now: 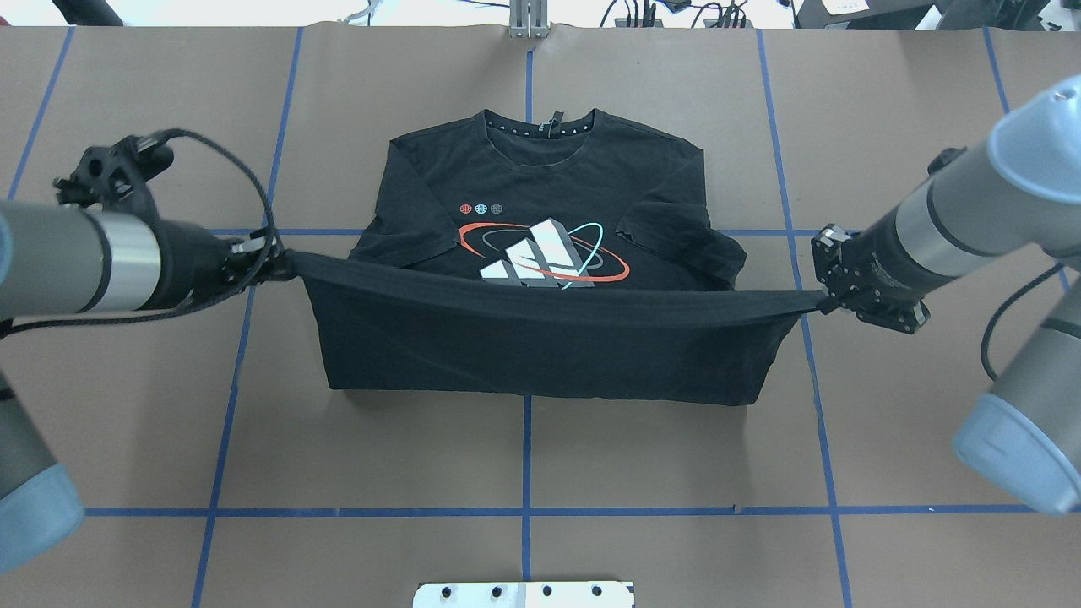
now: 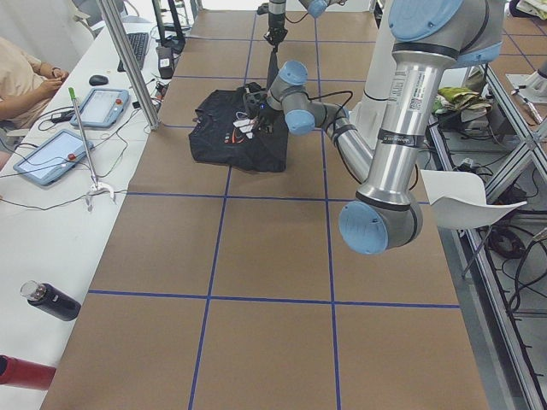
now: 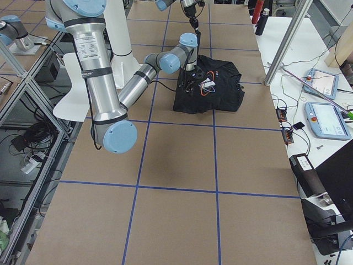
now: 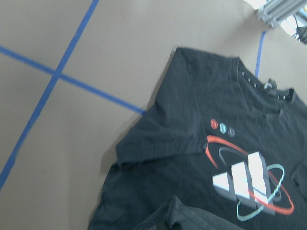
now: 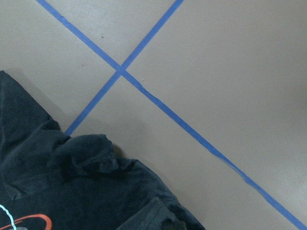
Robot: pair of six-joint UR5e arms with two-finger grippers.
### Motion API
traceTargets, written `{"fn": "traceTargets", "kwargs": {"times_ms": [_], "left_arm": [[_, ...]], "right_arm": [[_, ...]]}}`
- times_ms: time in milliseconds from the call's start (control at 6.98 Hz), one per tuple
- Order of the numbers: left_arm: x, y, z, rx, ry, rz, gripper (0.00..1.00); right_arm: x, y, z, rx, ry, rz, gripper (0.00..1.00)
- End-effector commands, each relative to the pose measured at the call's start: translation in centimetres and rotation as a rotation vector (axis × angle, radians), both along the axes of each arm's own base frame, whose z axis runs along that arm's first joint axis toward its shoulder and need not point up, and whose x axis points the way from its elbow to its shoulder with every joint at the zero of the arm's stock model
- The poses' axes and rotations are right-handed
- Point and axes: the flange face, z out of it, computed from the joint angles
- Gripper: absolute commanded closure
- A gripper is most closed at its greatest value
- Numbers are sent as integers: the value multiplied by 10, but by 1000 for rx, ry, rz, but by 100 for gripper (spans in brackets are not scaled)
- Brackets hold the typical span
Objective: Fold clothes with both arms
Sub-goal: 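Lift the hem with both grippers and fold it toward the collar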
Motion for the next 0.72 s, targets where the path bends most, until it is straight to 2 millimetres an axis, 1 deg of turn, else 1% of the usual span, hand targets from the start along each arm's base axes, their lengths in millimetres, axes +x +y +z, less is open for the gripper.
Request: {"fn": "traceTargets", "kwargs": {"times_ms": [0,143,286,430,573], "left_arm": [[12,-68,10,12,-44,-56,100],[9,-86,25,36,-50,-68,100],[13,-94,38,40,-49,-74,100],[16,-98,43,35,-55,-75,100],[20,-104,48,29,-61,-78,100]], "right_arm": [[-12,-65,7,27,51,-7,100],[-11,-91,11,39,69,-13,100],[-16,-108,10,46,79,-24,100],[-28,-125,12,32,97,-24,100],[-39,-144,6,45,128,-14,100]]}}
